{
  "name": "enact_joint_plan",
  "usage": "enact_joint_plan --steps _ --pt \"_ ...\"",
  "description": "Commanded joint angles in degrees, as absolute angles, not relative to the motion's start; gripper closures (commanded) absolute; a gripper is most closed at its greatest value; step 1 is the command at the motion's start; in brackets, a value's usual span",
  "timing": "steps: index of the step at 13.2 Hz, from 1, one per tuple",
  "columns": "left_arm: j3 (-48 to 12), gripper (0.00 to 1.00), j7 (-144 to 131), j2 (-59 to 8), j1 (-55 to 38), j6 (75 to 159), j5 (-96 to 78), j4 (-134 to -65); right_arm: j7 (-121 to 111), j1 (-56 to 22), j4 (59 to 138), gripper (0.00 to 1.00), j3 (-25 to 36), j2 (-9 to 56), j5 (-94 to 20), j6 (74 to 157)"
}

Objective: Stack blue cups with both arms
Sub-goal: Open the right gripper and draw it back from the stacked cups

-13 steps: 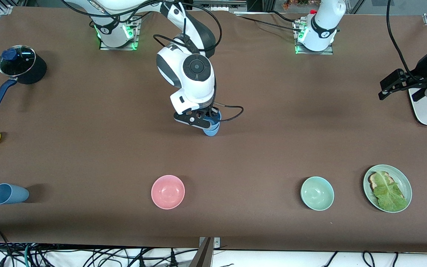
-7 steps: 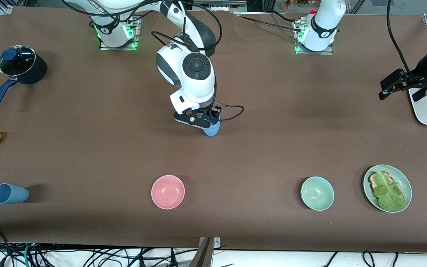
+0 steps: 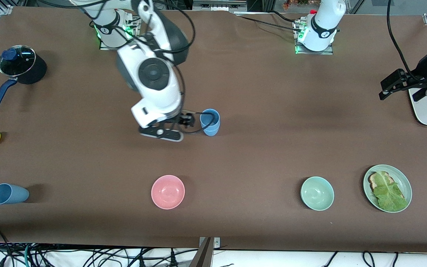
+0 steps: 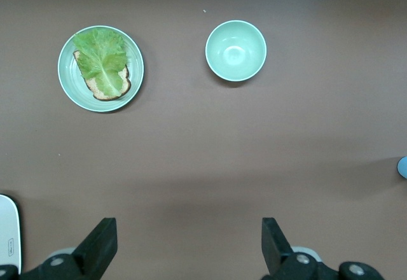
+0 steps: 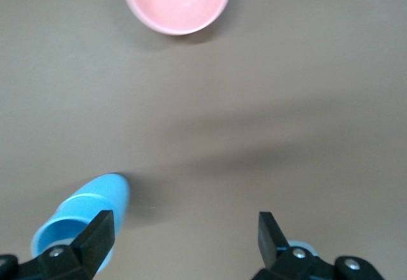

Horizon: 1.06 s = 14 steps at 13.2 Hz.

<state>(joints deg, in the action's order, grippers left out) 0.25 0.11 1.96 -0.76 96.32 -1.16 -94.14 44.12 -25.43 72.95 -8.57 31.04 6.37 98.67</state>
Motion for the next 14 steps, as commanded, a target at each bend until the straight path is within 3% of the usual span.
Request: enact_joint_plan --steps 1,8,11,14 --pt "0.4 0.0 -0.3 2.1 -1.0 95.0 -1.1 -93.1 36.3 -22.2 74.3 0.0 -6.3 30.1 6.2 96.3" --pt "0.5 0.0 -0.3 2.1 -0.9 95.0 -1.1 -93.1 16.1 -21.0 74.5 0.0 8.9 26.0 1.7 91.1" --pt "0.5 0.0 -0.3 2.2 -0.9 95.0 -1.1 -93.1 14.0 -16.4 80.1 0.0 9.0 18.7 1.7 91.5" --pt "0.5 0.0 -0.3 2.1 -0.9 95.0 -1.1 -93.1 13.8 -8.9 91.6 0.0 2.6 7.8 1.8 95.0"
